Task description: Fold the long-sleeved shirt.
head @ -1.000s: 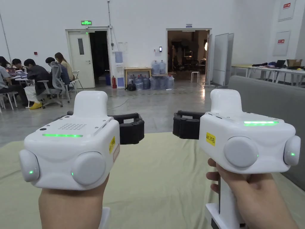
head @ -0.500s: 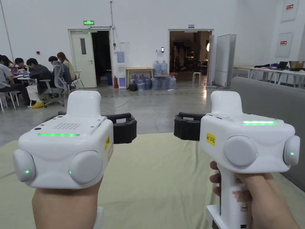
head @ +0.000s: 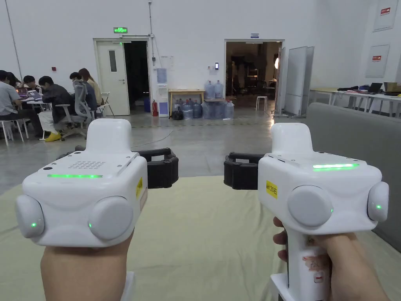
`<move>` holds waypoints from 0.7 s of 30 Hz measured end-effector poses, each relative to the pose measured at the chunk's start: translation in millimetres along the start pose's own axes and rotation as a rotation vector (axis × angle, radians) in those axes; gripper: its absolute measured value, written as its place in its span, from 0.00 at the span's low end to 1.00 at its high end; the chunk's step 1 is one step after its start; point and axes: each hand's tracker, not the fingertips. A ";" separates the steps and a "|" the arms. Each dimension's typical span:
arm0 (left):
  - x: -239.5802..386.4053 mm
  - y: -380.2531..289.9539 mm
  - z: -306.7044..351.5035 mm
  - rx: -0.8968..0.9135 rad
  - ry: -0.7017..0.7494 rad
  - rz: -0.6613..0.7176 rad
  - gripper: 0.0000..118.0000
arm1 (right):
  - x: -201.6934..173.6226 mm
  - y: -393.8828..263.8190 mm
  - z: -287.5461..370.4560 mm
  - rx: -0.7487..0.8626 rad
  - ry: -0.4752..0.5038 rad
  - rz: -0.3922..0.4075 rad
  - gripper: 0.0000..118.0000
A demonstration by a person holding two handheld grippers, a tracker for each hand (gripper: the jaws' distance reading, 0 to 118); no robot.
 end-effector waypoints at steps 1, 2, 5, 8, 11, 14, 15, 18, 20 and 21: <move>-0.5 -0.5 -0.1 -0.004 0.000 0.002 1.00 | 0.9 -0.8 1.8 0.002 0.001 0.001 1.00; -1.0 -0.7 -0.4 -0.010 -0.002 0.004 1.00 | 2.2 -1.7 4.2 0.005 -0.001 0.001 1.00; -3.3 -1.6 -0.2 -0.013 -0.002 0.014 1.00 | -0.8 -2.0 2.0 0.003 -0.002 0.005 1.00; -4.4 -1.4 1.0 -0.009 0.006 0.017 1.00 | -0.5 -0.3 1.6 -0.005 0.007 -0.015 1.00; -5.2 -0.4 2.0 -0.007 0.007 0.021 1.00 | 2.2 0.6 2.7 -0.002 0.019 -0.029 1.00; -5.5 0.6 3.5 -0.007 0.002 0.024 1.00 | 7.3 0.8 5.6 0.003 0.019 -0.051 1.00; -5.4 0.7 3.9 -0.006 0.001 0.023 1.00 | 6.3 1.3 3.0 -0.001 0.025 -0.056 1.00; -5.1 0.8 4.7 -0.002 0.004 0.014 1.00 | 8.0 0.8 4.5 -0.004 0.024 -0.062 1.00; -5.5 0.4 4.6 -0.001 0.006 0.013 1.00 | 4.3 1.0 0.4 -0.009 0.017 -0.053 1.00; -5.7 0.1 4.3 -0.004 0.005 0.015 1.00 | 4.3 0.7 1.0 -0.010 0.016 -0.050 1.00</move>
